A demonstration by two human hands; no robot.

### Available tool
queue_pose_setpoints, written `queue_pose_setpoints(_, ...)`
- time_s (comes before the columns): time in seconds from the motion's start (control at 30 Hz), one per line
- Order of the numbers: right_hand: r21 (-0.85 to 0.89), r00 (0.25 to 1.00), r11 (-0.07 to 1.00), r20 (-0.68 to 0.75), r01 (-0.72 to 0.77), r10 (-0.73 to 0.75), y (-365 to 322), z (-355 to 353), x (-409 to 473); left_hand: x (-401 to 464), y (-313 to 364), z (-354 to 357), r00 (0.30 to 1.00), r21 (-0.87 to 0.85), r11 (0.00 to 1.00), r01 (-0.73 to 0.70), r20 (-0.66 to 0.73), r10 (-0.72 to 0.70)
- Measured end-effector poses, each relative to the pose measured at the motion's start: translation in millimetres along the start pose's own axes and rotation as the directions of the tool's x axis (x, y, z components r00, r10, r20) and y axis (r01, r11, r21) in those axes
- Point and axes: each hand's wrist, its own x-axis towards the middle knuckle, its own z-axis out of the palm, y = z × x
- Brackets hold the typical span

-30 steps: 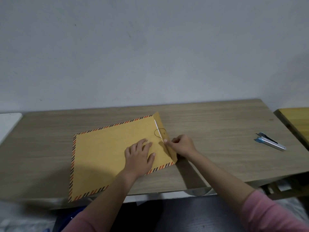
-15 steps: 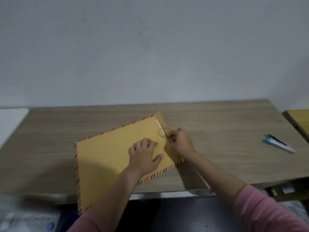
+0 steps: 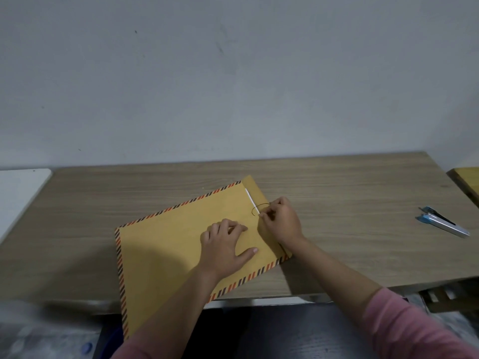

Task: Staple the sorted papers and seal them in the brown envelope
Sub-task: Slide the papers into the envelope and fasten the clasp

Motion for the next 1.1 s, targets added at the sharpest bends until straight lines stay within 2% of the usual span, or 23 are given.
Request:
queue_pose_setpoints(0.1,0.003,0.999,0.999,0.006,0.032,-0.032,2.6,-1.1,1.4,-0.7,2.0,1.6,1.000,-0.011,1.000,0.021,-0.016,-0.021)
queue_pose_setpoints(0.23,-0.037,0.995,0.999,0.094,0.017,-0.014,6.4,4.0,0.6,-0.8,2.9,4.3,0.999,-0.042,0.998,0.042,0.023,-0.042)
queue_pose_setpoints(0.4,-0.006,0.998,0.999,0.034,-0.043,0.044,4.6,11.7,3.6,-0.9,1.3,4.5,0.998,-0.067,0.997,0.038,0.043,-0.035)
queue_pose_setpoints(0.5,0.007,0.999,1.000,0.033,-0.026,0.026,4.3,9.3,7.2,-1.3,1.7,4.6,0.999,-0.059,0.997,0.043,0.034,-0.042)
queue_pose_setpoints(0.7,-0.080,0.994,0.994,0.091,0.071,-0.064,5.5,-2.8,16.6,-1.7,2.4,5.3,0.998,-0.045,0.997,0.056,0.031,-0.054)
queue_pose_setpoints(0.83,-0.010,0.998,0.999,0.042,0.051,-0.050,7.5,-8.4,27.3,-1.6,2.6,5.7,0.998,-0.042,0.998,0.053,0.025,-0.052)
queue_pose_setpoints(0.97,0.155,0.997,0.985,0.014,-0.077,0.075,5.4,-12.8,30.8,-1.6,2.3,6.4,0.999,-0.041,0.998,0.052,0.016,-0.052)
queue_pose_setpoints(1.1,0.240,0.991,0.962,0.016,-0.133,0.133,2.5,-10.7,23.0,-1.4,2.6,6.6,0.999,-0.040,0.998,0.050,0.003,-0.050)
